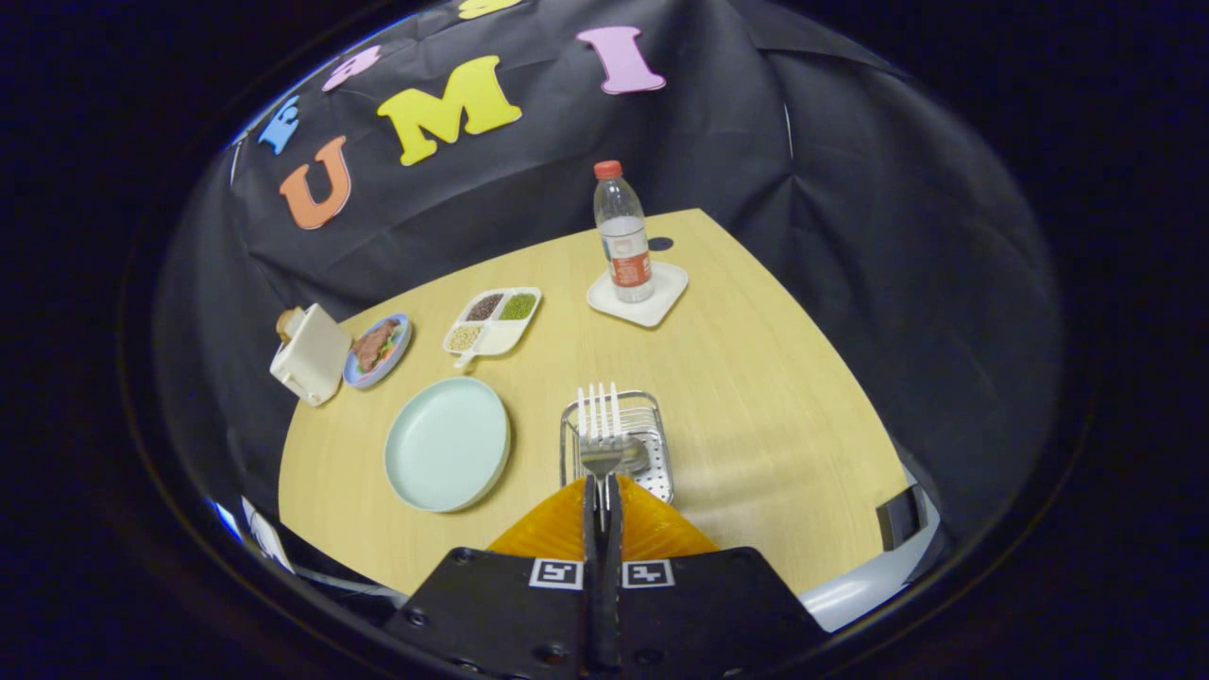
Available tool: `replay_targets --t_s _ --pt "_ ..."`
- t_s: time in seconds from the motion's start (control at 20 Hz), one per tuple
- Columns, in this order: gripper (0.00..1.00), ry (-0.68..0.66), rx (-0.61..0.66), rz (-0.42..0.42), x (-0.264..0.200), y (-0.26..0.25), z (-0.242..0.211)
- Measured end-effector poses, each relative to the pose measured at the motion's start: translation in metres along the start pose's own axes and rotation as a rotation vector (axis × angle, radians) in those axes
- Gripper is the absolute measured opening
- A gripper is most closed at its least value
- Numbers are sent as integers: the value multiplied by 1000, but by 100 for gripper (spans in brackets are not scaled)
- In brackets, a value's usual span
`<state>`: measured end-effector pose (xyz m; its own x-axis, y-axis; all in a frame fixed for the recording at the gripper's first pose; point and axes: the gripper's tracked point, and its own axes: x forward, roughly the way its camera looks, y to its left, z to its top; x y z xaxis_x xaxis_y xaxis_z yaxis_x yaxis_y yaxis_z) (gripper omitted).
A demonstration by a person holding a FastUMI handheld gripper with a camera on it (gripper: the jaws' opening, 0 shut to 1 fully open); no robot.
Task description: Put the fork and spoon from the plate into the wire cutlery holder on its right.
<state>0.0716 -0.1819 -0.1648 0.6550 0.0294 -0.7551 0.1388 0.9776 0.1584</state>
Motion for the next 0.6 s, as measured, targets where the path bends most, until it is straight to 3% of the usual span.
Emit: replay_targets --t_s 0.6 --pt "2 8 -12 -17 8 6 0"
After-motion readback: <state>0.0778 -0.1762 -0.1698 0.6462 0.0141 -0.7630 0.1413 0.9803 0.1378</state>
